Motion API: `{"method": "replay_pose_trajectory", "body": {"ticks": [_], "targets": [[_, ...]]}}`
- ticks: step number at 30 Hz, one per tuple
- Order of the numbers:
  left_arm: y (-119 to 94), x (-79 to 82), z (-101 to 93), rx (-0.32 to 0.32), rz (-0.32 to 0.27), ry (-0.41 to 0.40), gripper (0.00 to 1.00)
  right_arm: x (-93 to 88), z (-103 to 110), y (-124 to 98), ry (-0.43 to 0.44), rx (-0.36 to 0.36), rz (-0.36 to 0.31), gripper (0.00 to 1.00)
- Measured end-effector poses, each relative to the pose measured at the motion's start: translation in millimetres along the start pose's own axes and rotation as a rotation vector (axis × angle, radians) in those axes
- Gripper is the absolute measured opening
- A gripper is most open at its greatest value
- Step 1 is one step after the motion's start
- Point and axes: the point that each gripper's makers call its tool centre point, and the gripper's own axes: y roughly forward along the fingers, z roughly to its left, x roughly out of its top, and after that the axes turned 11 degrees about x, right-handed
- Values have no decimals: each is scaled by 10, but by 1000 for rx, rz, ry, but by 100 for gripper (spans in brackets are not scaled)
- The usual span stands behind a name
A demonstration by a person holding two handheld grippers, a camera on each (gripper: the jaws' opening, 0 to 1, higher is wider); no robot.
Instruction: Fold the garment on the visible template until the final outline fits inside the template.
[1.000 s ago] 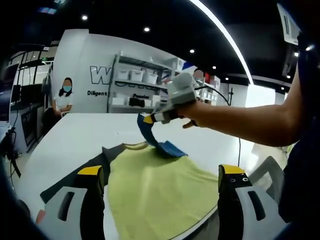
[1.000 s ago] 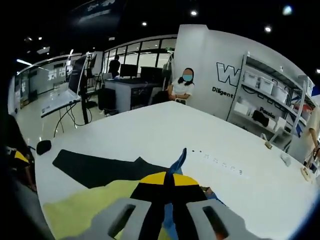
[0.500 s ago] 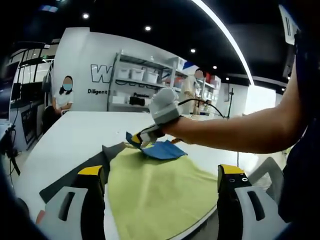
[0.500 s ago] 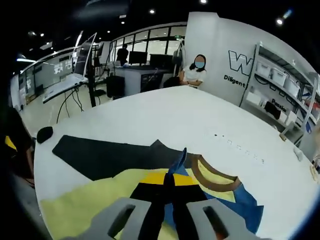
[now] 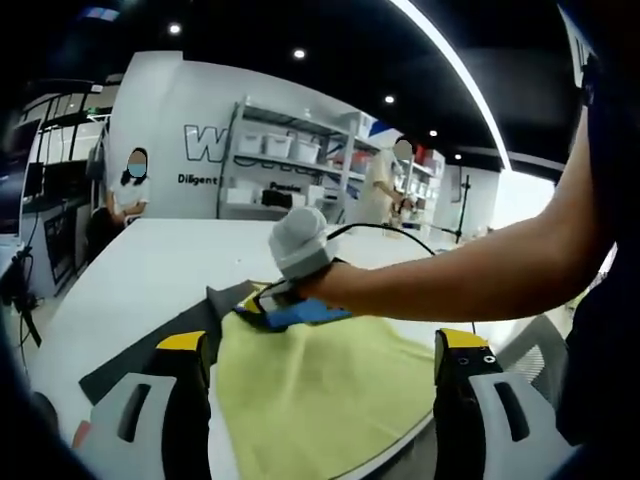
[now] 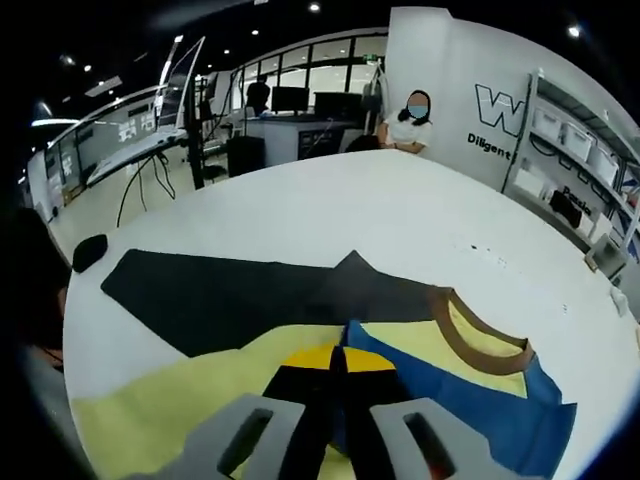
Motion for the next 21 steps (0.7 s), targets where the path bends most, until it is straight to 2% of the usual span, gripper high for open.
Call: {"method": "replay_pose_trajectory", "body": {"ticks": [6, 12, 14, 17, 18, 21], "targets": [[-5, -8, 6, 4, 5, -3, 88, -55, 59, 74, 8, 21, 14, 0], [-8, -18, 4, 4, 9, -1, 88, -112, -2, 39, 9, 7, 22, 0], [-10, -25, 2, 3, 13, 0, 88, -207, -1, 52, 27, 12, 45, 0], [-5, -28, 4, 2, 15, 1, 88, -234, 9, 59, 30, 15, 53, 0], [9, -27, 12, 2, 17, 1, 88, -306, 39, 93, 33, 20, 66, 0], [7, -25, 16, 4, 16, 0, 88, -286, 34, 88, 25, 16, 60, 0]]}}
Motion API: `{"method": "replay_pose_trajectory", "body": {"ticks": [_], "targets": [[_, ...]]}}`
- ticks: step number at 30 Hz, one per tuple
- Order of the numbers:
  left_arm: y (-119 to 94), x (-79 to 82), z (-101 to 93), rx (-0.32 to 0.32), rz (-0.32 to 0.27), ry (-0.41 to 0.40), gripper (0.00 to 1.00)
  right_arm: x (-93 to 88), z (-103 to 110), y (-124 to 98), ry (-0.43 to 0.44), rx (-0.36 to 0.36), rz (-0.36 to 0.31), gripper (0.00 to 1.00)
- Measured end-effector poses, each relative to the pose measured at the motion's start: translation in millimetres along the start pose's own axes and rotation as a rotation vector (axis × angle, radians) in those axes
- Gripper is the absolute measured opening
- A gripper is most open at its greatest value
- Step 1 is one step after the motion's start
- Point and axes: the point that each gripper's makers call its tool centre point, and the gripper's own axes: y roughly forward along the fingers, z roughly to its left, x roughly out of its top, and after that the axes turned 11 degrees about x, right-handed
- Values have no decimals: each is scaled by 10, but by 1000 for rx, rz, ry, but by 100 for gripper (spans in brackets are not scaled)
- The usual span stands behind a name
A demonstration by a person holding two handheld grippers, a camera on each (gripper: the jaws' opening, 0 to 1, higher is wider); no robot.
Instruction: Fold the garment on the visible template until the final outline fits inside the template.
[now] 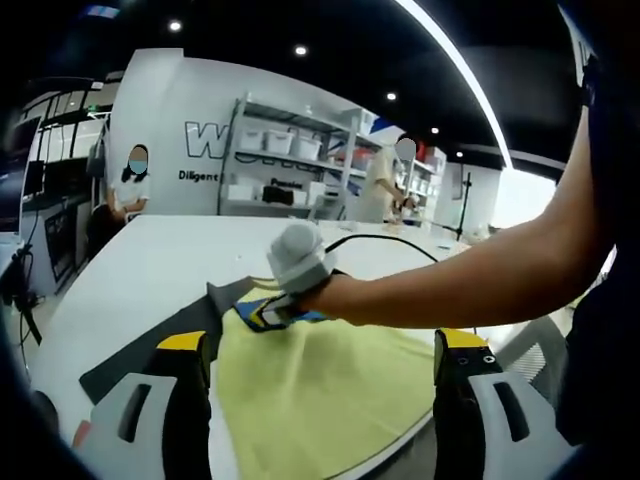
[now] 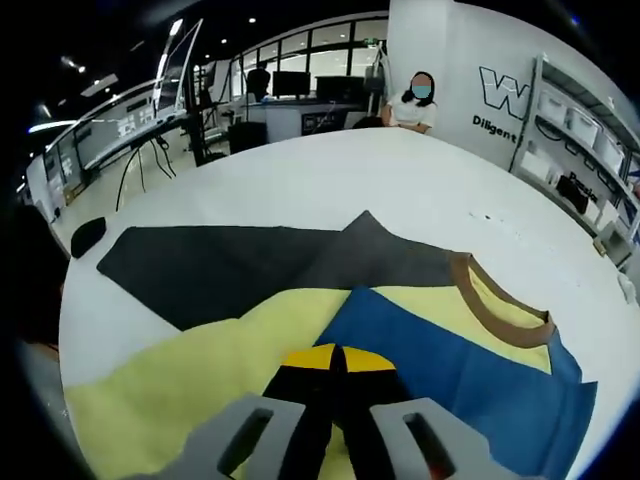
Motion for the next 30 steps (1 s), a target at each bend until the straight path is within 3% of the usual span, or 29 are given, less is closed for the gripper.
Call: {"method": "replay_pose_trajectory", "body": {"ticks": [16, 25, 30], "targets": [[6, -6, -15, -9, 5, 2, 88, 79, -43, -71, 5, -15, -36, 0], [0, -17, -24, -16, 11, 8, 88, 129, -135, -173, 63, -46, -84, 33], [-3, -20, -28, -20, 12, 10, 89, 111, -165, -224, 63, -55, -87, 33]]}}
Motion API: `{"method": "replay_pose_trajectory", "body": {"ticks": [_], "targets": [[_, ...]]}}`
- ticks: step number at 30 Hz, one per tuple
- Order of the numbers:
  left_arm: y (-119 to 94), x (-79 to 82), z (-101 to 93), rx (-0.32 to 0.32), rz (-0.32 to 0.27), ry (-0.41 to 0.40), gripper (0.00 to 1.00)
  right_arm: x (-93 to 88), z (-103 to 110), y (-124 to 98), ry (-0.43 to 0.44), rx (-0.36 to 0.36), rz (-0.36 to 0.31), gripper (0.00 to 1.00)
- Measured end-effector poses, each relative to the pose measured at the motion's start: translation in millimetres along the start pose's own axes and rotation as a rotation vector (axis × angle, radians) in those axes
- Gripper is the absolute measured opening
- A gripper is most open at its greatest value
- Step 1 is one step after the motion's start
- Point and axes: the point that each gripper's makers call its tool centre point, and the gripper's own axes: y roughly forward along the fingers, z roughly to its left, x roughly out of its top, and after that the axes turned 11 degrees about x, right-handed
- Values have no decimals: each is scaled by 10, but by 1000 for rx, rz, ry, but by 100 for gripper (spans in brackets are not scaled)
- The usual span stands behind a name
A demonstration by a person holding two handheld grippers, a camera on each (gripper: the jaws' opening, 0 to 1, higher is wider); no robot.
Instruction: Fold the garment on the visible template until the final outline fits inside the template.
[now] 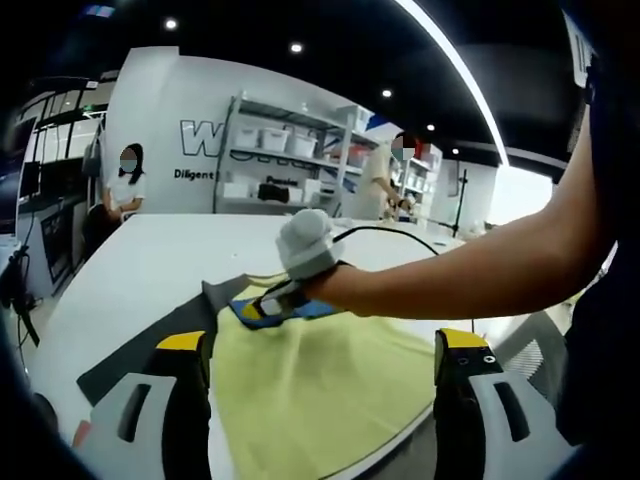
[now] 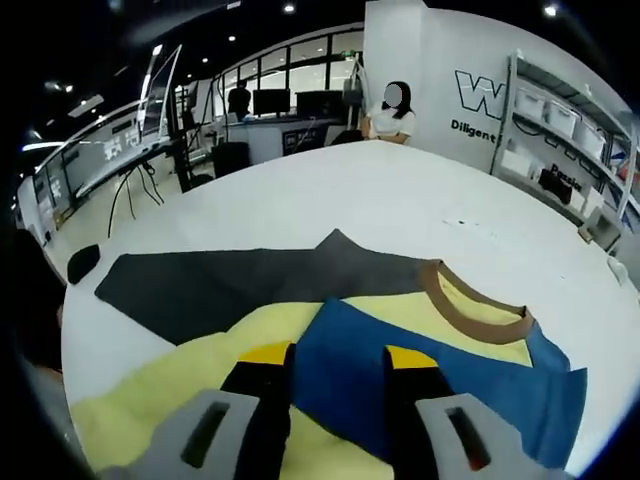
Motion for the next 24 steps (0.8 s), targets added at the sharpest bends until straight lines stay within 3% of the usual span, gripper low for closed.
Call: {"method": "replay_pose_trajectory", "body": {"ticks": [15, 24], "targets": [[-1, -1, -35, -22, 0, 9, 89, -20, -157, -304, 46, -42, -41, 47], [-4, -4, -55, -38, 2, 17, 89, -54, -181, -732, 62, -71, -88, 47]]}}
